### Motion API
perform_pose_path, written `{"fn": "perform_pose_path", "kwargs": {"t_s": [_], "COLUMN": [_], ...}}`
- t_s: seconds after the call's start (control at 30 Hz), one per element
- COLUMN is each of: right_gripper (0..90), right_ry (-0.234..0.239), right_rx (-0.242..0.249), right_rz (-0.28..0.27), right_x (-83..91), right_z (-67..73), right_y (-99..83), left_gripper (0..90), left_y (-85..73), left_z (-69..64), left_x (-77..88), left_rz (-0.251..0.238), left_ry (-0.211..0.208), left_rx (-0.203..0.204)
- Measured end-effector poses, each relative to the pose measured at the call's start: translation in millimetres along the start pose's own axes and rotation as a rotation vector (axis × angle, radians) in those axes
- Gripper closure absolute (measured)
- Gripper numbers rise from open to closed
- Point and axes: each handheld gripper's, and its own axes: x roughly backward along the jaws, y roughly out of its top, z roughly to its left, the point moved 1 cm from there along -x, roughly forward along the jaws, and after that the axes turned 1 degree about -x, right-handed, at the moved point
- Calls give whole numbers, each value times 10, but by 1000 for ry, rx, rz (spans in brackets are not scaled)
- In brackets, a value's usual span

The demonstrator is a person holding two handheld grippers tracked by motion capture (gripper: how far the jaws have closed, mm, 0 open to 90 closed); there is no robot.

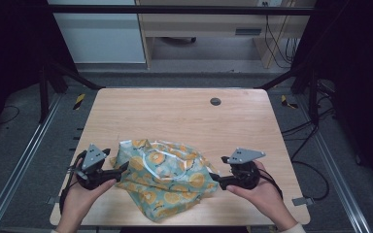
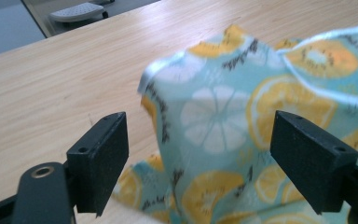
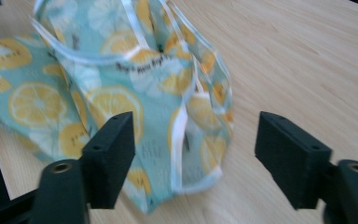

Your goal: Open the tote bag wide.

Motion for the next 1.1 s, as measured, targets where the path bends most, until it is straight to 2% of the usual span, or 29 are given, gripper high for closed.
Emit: {"fn": "perform_pose_path", "kwargs": {"t_s": [0.17,0.27,0.37,0.43,0.5,0.53,0.57,0.63,0.67,0.73,0.83,0.97,1.03,1.1], "right_gripper": [350,348,326,275,252,234,224,229,249,356,539,808,893,900], "right_ry": [30,45,56,60,53,65,98,118,127,139,165,170,180,182], "right_rx": [9,12,-14,-48,-60,-73,-88,-95,-96,-90,-81,-56,-37,-26], "right_rz": [17,23,33,36,40,45,58,75,87,107,112,111,99,84], "right_x": [-178,-285,-399,-476,-516,-544,-593,-635,-650,-687,-699,-674,-651,-628], "right_z": [12,16,-23,-56,-65,-66,-71,-66,-66,-56,-37,-15,-3,7], "right_y": [201,293,347,368,368,364,345,327,318,292,270,254,251,257], "left_gripper": [196,181,183,177,168,160,138,125,126,124,126,159,208,264], "left_y": [242,352,405,413,413,408,403,386,368,340,296,238,221,206], "left_z": [15,74,145,178,181,164,154,134,120,100,87,72,64,55], "left_x": [-94,-169,-252,-315,-354,-391,-409,-438,-456,-477,-496,-508,-496,-488], "left_rz": [6,32,11,13,10,19,26,44,56,70,86,113,115,124], "left_ry": [10,-1,14,-5,-25,-53,-66,-90,-101,-117,-130,-152,-158,-168], "left_rx": [-40,-60,-51,-34,-25,-26,-25,-25,-27,-18,-22,-17,-18,-20]}}
